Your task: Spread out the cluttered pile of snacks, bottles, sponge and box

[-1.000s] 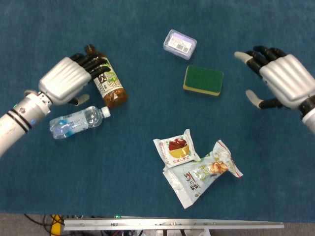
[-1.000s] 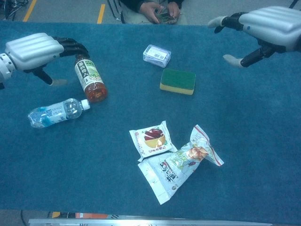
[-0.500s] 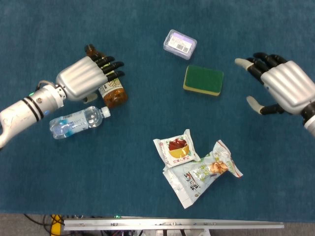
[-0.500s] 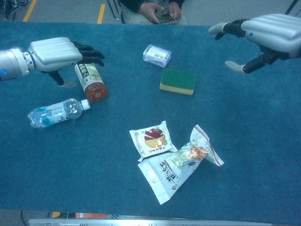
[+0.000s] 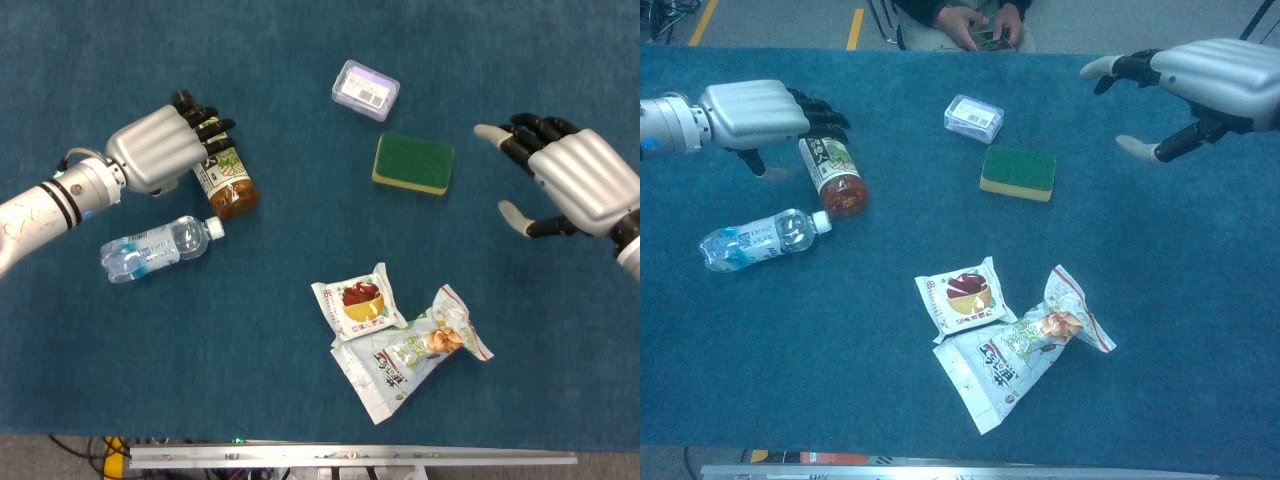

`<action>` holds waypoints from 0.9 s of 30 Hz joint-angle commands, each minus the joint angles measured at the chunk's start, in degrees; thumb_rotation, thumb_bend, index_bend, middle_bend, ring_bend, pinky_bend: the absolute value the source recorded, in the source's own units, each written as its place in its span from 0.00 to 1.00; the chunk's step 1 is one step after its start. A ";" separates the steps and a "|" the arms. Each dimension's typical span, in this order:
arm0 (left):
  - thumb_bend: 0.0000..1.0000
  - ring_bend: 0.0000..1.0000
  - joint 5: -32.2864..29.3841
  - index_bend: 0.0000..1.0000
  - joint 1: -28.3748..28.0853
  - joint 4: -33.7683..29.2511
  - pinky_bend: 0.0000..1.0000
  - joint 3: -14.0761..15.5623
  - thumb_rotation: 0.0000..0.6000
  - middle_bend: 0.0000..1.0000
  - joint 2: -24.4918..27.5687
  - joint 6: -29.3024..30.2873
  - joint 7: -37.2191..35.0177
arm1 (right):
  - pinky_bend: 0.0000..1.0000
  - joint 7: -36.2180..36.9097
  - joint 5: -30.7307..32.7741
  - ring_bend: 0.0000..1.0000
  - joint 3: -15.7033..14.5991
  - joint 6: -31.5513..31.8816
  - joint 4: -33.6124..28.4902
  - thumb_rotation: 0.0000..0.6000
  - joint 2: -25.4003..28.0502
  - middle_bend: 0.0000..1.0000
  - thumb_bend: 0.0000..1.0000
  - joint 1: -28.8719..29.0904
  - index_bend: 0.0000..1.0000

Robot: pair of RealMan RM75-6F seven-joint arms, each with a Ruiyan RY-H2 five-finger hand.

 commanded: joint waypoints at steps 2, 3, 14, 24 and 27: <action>0.26 0.10 -0.62 0.13 -0.30 0.90 0.24 0.45 1.00 0.09 -0.82 0.50 -1.76 | 0.19 0.03 -0.06 0.11 0.17 -0.28 0.14 0.66 -0.24 0.21 0.41 -0.12 0.00; 0.26 0.10 -0.67 0.13 -0.41 1.15 0.24 0.53 1.00 0.09 -0.99 0.57 -1.93 | 0.19 0.00 -0.08 0.11 0.22 -0.28 0.16 0.66 -0.28 0.21 0.41 -0.18 0.00; 0.26 0.10 -0.93 0.13 -1.67 4.09 0.24 2.05 1.00 0.09 -3.35 0.07 -2.93 | 0.19 0.85 -0.28 0.11 0.65 -0.85 0.64 0.66 -0.11 0.21 0.41 -0.94 0.00; 0.26 0.10 -1.15 0.13 -1.93 6.86 0.24 3.65 1.00 0.09 -5.03 -0.38 -3.57 | 0.19 2.19 -0.73 0.11 1.10 -1.54 1.19 0.66 -0.26 0.21 0.41 -1.35 0.00; 0.26 0.10 -1.39 0.15 -1.87 7.66 0.24 4.07 1.00 0.09 -5.76 -0.79 -3.88 | 0.19 2.48 -0.86 0.11 1.19 -1.81 1.33 0.66 -0.21 0.21 0.41 -1.43 0.00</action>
